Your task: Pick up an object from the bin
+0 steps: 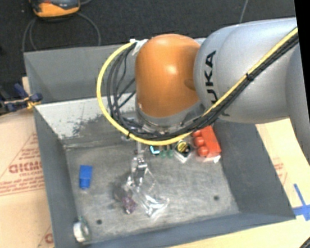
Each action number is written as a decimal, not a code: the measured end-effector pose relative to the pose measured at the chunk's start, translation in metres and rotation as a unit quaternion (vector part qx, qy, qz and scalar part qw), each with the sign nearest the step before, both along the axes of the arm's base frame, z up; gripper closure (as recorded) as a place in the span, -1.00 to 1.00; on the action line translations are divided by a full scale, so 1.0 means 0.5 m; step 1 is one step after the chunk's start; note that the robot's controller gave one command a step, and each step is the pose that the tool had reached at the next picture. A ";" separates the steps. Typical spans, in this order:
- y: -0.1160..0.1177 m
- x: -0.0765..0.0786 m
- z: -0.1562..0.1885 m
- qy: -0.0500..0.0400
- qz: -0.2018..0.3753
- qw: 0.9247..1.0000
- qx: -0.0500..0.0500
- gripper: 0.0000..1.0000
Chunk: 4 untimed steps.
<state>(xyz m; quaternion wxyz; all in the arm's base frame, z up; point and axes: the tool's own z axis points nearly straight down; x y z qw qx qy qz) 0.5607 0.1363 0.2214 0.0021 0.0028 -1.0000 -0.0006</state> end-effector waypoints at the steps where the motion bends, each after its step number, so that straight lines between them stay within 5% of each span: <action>1: 0.101 0.021 -0.048 -0.004 0.023 1.000 0.000 -1.00; 2: -0.056 0.001 -0.288 -0.004 0.088 0.996 -0.001 -1.00; 3: -0.048 0.003 -0.280 -0.005 0.088 0.996 0.001 1.00; 4: -0.034 0.024 0.012 -0.009 0.117 0.993 0.000 1.00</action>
Offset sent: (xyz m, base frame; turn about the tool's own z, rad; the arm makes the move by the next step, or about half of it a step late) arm 0.0094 0.0486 -0.0230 -0.0388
